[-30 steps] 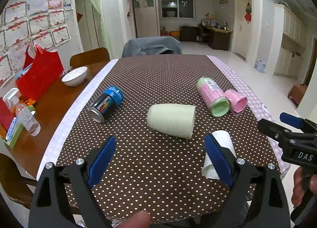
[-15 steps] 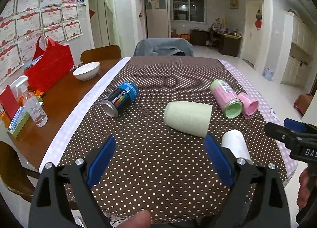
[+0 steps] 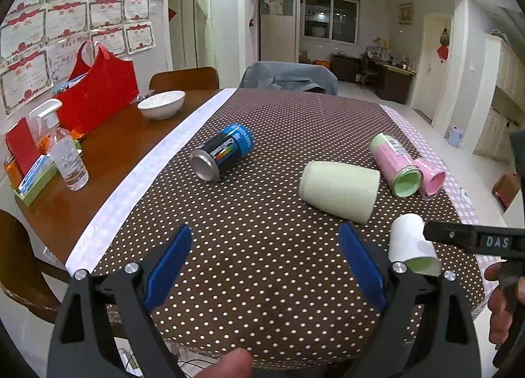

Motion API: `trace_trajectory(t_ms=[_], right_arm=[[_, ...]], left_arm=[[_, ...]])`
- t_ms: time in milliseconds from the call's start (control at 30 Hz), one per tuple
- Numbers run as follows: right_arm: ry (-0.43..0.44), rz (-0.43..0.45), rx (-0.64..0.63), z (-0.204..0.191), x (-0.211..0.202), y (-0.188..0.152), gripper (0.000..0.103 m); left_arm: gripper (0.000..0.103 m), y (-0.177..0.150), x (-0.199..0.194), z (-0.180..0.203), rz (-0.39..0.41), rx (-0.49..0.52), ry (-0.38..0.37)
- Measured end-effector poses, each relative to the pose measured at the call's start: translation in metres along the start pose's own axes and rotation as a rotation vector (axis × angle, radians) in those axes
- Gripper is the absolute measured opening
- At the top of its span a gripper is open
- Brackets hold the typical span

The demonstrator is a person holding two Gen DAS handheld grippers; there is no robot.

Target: Flip cup upside down

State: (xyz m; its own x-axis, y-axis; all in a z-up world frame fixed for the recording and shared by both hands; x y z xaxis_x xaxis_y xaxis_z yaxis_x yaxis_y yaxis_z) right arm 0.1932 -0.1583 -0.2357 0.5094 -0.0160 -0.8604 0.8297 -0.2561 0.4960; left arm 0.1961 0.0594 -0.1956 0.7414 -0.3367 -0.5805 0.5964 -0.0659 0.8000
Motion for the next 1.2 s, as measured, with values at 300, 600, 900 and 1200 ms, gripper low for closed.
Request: trace_trajectory(t_ms=[300, 600, 900, 1200], right_arm=[[-0.007, -0.148, 0.035, 0.001, 0.028, 0.000, 0.086], [-0.016, -0.258, 0.032, -0.004, 0.055, 0.005, 0.081], [-0.004, -0.274, -0.003, -0.014, 0.063, 0.003, 0.062], [0.086, -0.224, 0.044, -0.009, 0.045, 0.006, 0.060]], left_arm=[[0.090, -0.006, 0.001, -0.014, 0.004, -0.018, 0.014], [0.090, -0.010, 0.004, -0.018, 0.001, -0.028, 0.003], [0.090, -0.011, 0.007, -0.015, -0.011, -0.026, -0.008], [0.090, -0.006, 0.002, -0.008, -0.003, -0.010, 0.000]])
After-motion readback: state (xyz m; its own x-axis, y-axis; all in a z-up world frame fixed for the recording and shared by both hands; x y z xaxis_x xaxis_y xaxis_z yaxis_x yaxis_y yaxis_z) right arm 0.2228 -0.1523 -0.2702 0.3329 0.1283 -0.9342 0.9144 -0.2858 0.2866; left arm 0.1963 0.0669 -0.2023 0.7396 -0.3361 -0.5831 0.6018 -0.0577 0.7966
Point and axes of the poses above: each gripper's, at about its wrist camera, not at the fingertips, and x roughly the way its jaws point, z to its right, y to its top, the point moved 10 cm from there along x, roughly the way its jaws point, and after that the axes turned 15 degrees about -y, right-handed, at the moved point
